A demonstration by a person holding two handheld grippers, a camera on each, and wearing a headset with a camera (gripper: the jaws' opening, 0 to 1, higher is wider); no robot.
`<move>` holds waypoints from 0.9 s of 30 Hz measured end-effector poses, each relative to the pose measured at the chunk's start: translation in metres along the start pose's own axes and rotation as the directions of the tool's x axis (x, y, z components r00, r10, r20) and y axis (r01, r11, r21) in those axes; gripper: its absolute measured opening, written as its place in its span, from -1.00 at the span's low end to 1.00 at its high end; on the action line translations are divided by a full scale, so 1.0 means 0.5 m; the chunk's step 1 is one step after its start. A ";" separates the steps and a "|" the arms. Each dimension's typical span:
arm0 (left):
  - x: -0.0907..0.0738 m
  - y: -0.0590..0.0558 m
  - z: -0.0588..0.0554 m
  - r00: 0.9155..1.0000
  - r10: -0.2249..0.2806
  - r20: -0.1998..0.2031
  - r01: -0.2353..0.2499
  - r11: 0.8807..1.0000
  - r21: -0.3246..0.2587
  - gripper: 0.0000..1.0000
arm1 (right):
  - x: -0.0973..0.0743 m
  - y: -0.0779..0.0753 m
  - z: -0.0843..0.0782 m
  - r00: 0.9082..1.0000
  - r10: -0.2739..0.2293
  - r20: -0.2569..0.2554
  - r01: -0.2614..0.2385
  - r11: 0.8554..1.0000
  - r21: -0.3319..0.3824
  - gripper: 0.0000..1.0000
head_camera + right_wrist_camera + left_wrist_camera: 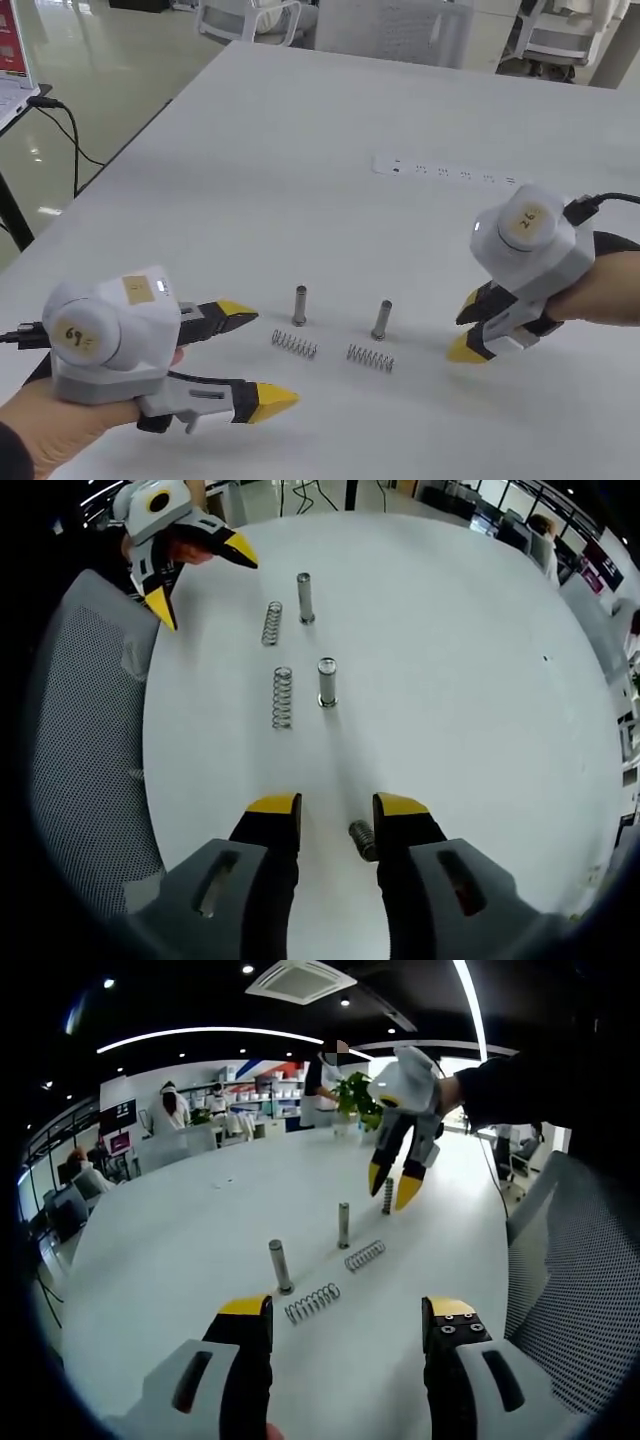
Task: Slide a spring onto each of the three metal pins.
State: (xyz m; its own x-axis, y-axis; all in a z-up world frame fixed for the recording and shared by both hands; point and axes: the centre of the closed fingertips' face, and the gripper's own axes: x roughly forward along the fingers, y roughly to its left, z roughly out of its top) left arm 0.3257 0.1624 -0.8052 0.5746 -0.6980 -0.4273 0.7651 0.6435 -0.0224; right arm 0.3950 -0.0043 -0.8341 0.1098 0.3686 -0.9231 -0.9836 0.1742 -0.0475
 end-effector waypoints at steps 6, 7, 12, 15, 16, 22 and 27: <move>-0.001 0.001 0.001 1.000 0.002 0.003 -0.002 1.000 -0.002 0.17 | 0.004 0.006 0.011 1.000 0.007 0.003 -0.007 1.000 -0.009 -0.39; -0.001 0.002 0.000 1.000 0.003 0.003 -0.003 1.000 -0.003 0.17 | 0.006 0.008 0.016 1.000 0.009 0.006 -0.009 1.000 -0.012 -0.39; 0.000 0.000 0.001 1.000 0.001 0.004 -0.001 1.000 -0.002 0.17 | 0.013 0.021 0.034 1.000 0.021 0.009 -0.020 0.999 -0.029 -0.39; 0.000 0.001 0.001 1.000 0.002 0.005 -0.002 1.000 -0.004 0.17 | 0.017 0.027 0.046 1.000 0.027 0.017 -0.026 0.999 -0.038 -0.39; -0.001 0.001 0.001 1.000 0.002 0.006 -0.002 1.000 -0.004 0.17 | 0.018 0.031 0.051 0.999 0.030 0.020 -0.029 0.999 -0.043 -0.39; -0.001 0.001 0.002 1.000 0.004 0.007 -0.004 1.000 -0.003 0.17 | 0.030 0.046 0.067 0.999 0.045 0.023 -0.044 0.997 -0.057 -0.39; -0.002 0.001 0.002 1.000 0.004 0.008 -0.004 1.000 -0.002 0.17 | 0.040 0.060 0.080 0.998 0.052 0.028 -0.050 0.996 -0.070 -0.40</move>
State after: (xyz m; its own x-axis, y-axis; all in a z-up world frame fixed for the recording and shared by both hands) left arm 0.3258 0.1629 -0.8037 0.5796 -0.6982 -0.4203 0.7624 0.6467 -0.0230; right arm 0.3736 0.0449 -0.8384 0.0623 0.4024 -0.9133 -0.9954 0.0914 -0.0276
